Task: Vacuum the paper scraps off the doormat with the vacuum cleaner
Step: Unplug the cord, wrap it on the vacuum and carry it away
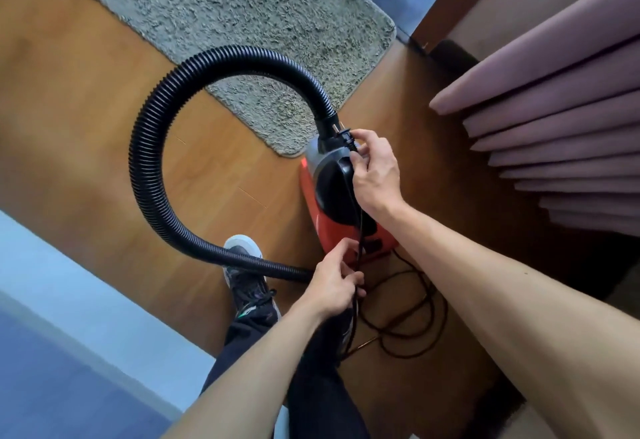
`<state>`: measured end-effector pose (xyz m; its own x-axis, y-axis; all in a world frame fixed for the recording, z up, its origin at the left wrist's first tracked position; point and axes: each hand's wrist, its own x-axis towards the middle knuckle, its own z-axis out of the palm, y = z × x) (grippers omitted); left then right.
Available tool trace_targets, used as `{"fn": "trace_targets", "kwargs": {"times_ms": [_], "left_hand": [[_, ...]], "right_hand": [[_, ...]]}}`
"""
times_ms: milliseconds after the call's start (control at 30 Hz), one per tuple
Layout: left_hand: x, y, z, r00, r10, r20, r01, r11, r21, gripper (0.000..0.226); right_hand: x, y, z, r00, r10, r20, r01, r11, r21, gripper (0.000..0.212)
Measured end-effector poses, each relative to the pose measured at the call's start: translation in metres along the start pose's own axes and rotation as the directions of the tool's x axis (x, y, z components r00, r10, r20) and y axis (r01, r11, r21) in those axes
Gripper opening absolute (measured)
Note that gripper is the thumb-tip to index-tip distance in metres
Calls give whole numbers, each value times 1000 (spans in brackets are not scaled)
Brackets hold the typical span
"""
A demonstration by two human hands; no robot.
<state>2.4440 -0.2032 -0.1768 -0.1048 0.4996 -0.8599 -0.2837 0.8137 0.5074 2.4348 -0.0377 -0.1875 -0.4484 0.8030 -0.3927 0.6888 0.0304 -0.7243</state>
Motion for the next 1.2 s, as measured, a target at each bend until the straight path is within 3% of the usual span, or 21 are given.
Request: {"fn": "trace_targets", "kwargs": {"times_ms": [533,767,933,1067,1200], "left_hand": [[39,-17,-12,988,11,-151,20,978,207,13],[33,-29,-37,990,24,-136,28,928,371,25],[24,-45,-66,977,-59,-204,135,915,381,23],[10,-70,-97,903,-223,-368,319,921,224,11],[-3,-98,-136,695,-430,-575,510,860,-27,13]], "right_hand": [[10,20,35,998,57,-18,-56,998,40,30],[6,19,39,996,70,-60,-71,997,-9,29],[3,16,43,993,61,-104,-68,995,-69,30],[2,20,46,989,50,-139,-65,992,-108,32],[-4,28,49,990,-1,-142,-26,982,-188,37]]}}
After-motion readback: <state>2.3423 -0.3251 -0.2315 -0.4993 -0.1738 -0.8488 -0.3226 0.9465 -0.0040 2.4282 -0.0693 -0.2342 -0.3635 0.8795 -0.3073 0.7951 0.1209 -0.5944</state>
